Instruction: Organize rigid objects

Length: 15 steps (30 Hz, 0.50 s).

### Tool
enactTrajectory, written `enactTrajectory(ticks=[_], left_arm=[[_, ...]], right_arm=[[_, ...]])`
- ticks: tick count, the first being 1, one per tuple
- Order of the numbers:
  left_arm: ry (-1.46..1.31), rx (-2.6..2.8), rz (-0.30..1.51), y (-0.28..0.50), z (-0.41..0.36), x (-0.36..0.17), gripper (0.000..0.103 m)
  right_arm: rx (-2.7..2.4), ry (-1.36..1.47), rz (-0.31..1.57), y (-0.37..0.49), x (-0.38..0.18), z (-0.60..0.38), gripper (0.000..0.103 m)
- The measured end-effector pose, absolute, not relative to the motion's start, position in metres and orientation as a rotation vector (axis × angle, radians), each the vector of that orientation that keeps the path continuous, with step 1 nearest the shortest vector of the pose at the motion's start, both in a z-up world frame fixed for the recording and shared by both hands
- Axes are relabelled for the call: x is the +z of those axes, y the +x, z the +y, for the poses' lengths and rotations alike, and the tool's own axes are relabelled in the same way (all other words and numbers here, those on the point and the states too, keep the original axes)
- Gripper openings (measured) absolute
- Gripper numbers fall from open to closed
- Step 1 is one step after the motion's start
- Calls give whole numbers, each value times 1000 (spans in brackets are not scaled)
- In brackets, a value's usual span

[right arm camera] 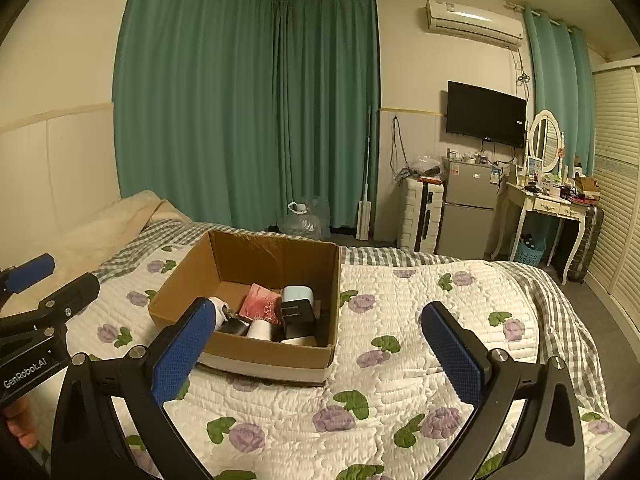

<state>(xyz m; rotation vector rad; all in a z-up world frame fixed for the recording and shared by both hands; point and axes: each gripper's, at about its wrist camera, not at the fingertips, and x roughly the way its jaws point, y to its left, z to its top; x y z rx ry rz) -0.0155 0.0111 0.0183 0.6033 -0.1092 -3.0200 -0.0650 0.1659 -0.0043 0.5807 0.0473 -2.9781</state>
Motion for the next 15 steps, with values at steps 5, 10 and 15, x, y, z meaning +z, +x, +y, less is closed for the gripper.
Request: enactTrajectory(ticks=[5, 10, 15], left_arm=[[609, -3022, -108, -17, 11, 18, 77], [614, -3020, -108, -17, 10, 16, 77], [615, -3020, -110, -17, 10, 16, 77]], right_arm=[[-2979, 584, 49, -65, -6, 165, 103], [-2984, 595, 32, -66, -7, 167, 103], [-2985, 594, 34, -66, -7, 167, 103]])
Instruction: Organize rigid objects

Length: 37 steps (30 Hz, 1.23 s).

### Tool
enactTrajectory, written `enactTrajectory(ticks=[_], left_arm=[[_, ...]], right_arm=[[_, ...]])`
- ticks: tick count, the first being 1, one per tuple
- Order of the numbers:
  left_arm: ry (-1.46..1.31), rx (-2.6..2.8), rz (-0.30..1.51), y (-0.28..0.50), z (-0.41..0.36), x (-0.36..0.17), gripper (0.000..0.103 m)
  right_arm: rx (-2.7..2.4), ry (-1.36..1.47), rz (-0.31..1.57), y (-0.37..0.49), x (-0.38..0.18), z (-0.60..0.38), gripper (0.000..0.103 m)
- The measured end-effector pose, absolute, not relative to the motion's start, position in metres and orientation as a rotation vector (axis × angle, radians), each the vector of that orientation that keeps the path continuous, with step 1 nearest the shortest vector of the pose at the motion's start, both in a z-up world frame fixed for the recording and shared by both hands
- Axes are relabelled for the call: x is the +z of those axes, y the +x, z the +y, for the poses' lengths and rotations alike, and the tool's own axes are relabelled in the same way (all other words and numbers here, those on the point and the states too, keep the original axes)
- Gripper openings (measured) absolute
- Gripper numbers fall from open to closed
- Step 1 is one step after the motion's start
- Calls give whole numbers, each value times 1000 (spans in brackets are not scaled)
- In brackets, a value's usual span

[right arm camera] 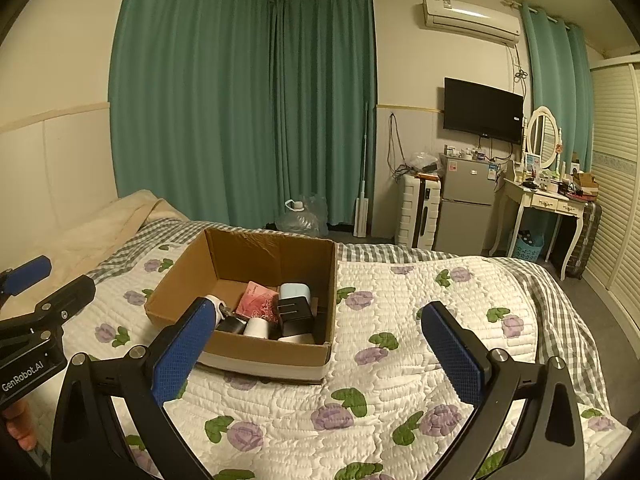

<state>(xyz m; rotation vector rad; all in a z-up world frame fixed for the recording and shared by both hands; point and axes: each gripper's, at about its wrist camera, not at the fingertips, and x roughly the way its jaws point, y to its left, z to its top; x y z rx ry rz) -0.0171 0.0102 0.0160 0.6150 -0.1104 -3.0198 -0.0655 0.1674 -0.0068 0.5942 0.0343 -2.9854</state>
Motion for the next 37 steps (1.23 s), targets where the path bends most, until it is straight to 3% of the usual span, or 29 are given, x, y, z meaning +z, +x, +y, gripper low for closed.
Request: enactTrajectory(ticks=[37], left_arm=[[637, -3015, -122, -18, 7, 12, 77]], right_arm=[[-2989, 623, 25, -67, -10, 170, 103]])
